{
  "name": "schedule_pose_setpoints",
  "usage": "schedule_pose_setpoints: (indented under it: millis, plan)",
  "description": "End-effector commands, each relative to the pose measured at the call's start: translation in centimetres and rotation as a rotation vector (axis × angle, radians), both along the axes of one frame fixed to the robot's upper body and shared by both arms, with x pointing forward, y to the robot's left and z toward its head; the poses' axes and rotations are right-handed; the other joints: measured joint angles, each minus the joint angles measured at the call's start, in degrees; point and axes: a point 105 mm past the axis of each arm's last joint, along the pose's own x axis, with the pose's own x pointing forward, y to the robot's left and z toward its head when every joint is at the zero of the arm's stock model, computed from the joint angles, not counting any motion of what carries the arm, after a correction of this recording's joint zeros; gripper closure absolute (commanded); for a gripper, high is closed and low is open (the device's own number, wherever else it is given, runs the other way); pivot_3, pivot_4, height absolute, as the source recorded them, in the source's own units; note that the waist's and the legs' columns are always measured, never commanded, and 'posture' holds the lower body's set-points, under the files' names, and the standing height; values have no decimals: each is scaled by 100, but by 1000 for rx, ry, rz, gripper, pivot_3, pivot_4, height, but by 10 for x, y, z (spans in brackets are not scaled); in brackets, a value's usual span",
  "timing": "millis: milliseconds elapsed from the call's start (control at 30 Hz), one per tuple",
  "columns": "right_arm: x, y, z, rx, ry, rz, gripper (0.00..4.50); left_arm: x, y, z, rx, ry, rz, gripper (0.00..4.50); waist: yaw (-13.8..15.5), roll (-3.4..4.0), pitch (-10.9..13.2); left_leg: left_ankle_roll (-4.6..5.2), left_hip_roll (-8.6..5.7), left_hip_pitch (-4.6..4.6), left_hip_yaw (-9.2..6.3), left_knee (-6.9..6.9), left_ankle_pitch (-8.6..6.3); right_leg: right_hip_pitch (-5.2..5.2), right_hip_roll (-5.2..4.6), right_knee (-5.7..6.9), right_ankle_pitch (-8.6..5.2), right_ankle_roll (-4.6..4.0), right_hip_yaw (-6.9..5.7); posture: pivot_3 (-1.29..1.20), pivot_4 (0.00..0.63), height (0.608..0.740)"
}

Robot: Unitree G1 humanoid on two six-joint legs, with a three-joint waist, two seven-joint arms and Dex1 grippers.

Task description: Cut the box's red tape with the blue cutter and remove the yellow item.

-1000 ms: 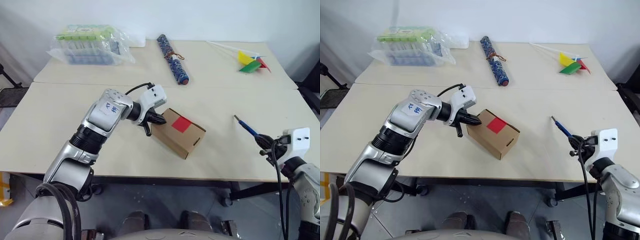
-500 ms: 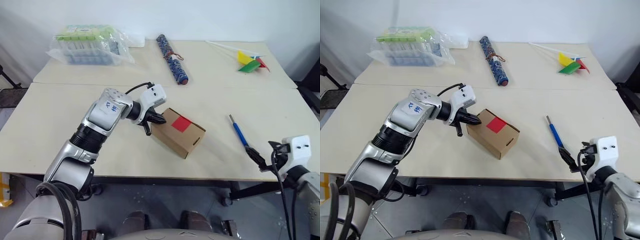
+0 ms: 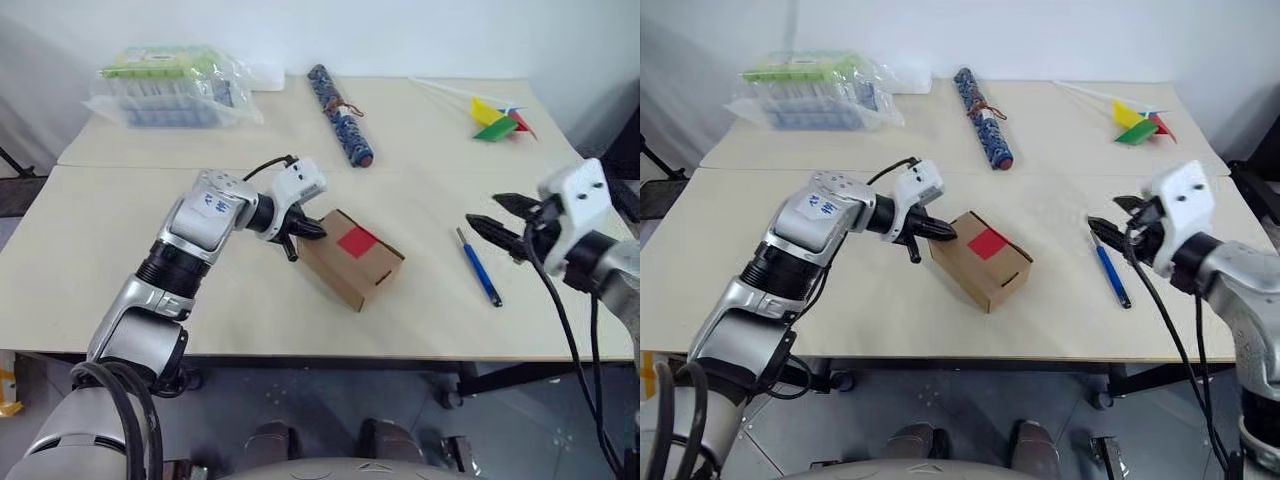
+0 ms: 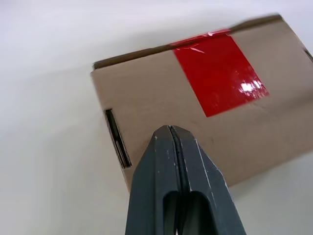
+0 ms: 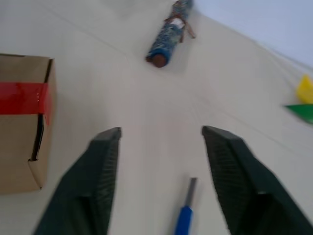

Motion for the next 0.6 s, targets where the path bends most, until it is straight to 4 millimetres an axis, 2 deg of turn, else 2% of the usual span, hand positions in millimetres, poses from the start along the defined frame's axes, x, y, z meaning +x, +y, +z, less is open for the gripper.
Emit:
schedule_pose_setpoints:
  millis: [33, 133, 233, 300, 433, 567, 600]
  plan:
    - [17, 2, 4, -79, -4, 28, 3360, 0, 9, 26, -85, -16, 40, 4500, -9, -1, 7, 1, 0, -4, 2, -1, 0, -2, 0, -4, 1, 1, 0, 0, 150, 740]
    - [35, 8, -4, -104, 31, 68, 4459, -7, 18, 40, -141, 4, 65, 4500, -26, -4, 14, 1, 1, -9, 2, -6, -1, -11, 0, -5, 1, 3, -4, 0, 150, 740]
    - [47, 12, -16, -146, 69, 97, 4459, -16, 24, 44, -164, 28, 77, 4500, -26, -5, 16, 0, 0, -18, 3, -12, -1, -21, 0, -4, 3, 6, -9, 0, 150, 740]
    - [54, 17, -26, -180, 98, 122, 4459, -26, 27, 41, -153, 62, 83, 4500, -27, -5, 16, 0, 0, -26, 4, -13, -1, -29, 0, -4, 5, 11, -12, 0, 150, 740]
    - [59, 26, -41, -220, 137, 178, 4459, -41, 31, 19, -83, 103, 93, 4500, -33, -4, 16, -4, -1, -33, 3, -18, -1, -37, 0, 0, 8, 17, -15, 0, 150, 740]
    - [61, 35, -46, -218, 155, 209, 4459, -47, 31, 3, -53, 134, 131, 4500, -34, -3, 17, -9, 0, -68, 0, -4, 1, -65, 1, 6, 8, 16, -22, 0, 150, 740]
    - [60, 39, -51, -222, 173, 220, 4459, -51, 29, -6, -35, 156, 139, 4500, -35, -3, 16, -9, 0, -73, 0, -1, 2, -68, 1, 7, 8, 16, -22, 0, 150, 740]
